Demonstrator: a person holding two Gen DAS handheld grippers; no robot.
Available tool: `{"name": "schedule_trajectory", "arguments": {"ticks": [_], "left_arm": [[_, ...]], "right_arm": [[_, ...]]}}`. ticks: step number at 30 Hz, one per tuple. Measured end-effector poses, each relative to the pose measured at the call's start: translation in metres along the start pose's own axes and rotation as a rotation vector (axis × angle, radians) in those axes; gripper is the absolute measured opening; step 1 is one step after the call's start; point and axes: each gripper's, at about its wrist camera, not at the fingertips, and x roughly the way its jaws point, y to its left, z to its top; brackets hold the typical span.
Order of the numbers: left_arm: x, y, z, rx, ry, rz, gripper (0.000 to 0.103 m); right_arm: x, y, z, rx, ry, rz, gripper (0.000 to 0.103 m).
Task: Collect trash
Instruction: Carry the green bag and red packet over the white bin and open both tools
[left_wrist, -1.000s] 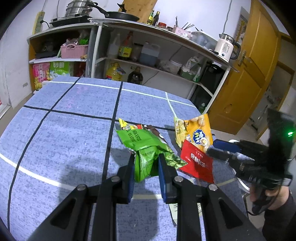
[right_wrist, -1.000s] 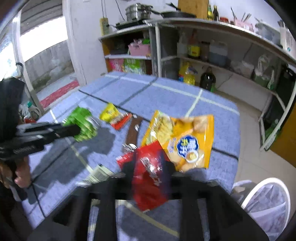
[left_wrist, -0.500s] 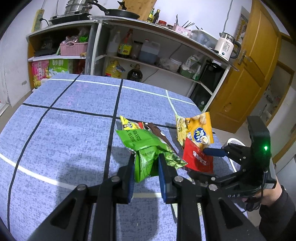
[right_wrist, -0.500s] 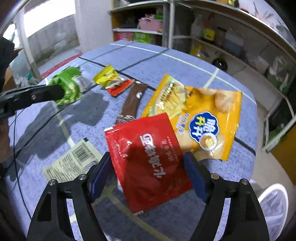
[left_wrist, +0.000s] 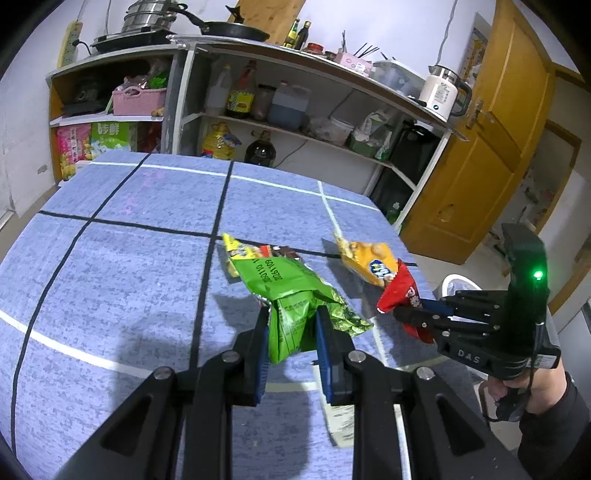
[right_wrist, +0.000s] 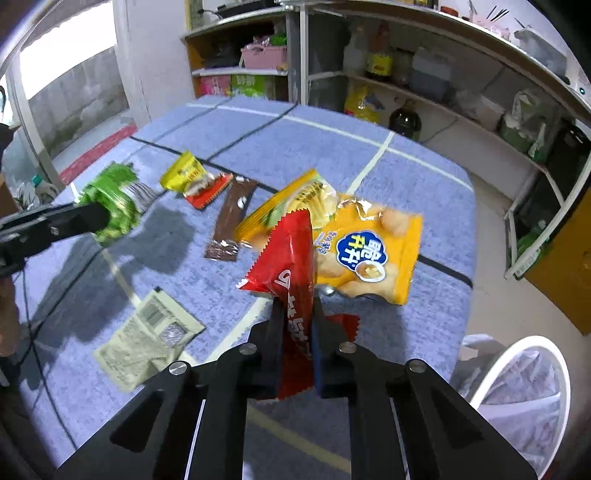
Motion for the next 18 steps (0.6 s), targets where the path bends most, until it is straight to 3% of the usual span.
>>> {"name": "schedule_trajectory", "arguments": {"ticks": [9, 18], "left_arm": [[0.004, -0.037, 0.001, 0.043, -0.002, -0.062, 0.024], [0.022, -0.101, 0.003, 0.118, 0.023, -0.154, 0.024]], "right_arm": [[-0.047, -0.015, -0.021, 0.058, -0.068, -0.034, 0.012], [-0.091, -0.069, -0.063, 0.182, -0.093, -0.131, 0.012]]}}
